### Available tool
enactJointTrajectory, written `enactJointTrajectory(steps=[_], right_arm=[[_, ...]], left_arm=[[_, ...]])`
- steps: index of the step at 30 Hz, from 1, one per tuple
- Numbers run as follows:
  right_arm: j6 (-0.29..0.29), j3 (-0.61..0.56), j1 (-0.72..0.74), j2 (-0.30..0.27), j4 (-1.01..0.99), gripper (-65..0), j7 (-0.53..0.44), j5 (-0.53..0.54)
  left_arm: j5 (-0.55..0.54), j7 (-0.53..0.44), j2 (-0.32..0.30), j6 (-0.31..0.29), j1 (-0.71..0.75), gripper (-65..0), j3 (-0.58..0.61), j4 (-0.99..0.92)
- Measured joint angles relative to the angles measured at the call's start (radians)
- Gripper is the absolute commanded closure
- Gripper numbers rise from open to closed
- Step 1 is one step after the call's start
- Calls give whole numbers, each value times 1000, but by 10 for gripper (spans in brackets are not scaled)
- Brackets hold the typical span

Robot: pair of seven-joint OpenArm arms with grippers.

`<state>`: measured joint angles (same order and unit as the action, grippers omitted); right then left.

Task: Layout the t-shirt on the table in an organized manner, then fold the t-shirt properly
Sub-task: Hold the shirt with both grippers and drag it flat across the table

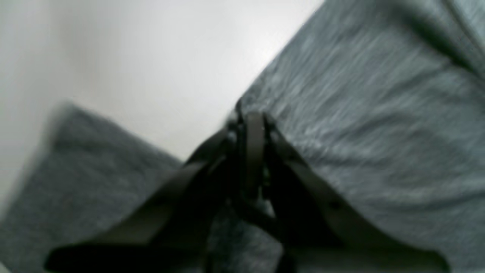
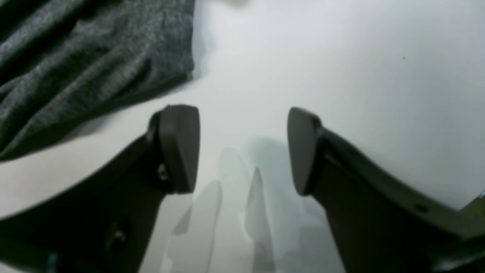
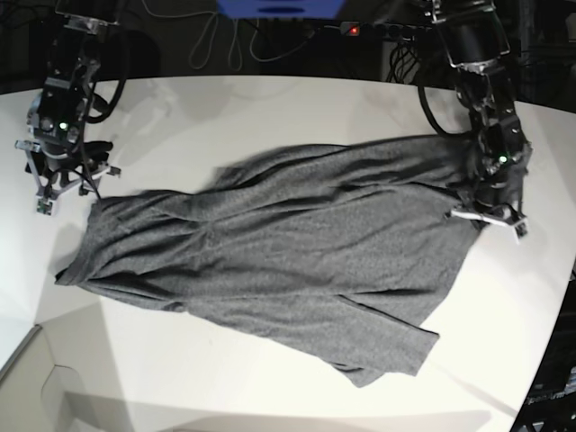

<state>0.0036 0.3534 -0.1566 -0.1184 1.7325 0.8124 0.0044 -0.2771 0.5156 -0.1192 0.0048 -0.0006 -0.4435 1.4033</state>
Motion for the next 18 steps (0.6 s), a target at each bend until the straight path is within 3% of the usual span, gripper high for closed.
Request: enactJointTrajectory(steps=[5, 8, 13, 18], right_arm=[[0, 0, 0, 0, 0, -373, 0, 0], [0, 0, 0, 0, 0, -373, 0, 0], [0, -1, 0, 0, 0, -373, 0, 0], [0, -1, 0, 0, 0, -373, 0, 0]], left_arm=[[6, 6, 3, 2, 34, -2, 0, 180], [79, 4, 3, 0, 39, -2, 0, 243], [161, -2, 6, -1, 47, -2, 0, 289], [154, 4, 10, -12, 64, -2, -27, 266]])
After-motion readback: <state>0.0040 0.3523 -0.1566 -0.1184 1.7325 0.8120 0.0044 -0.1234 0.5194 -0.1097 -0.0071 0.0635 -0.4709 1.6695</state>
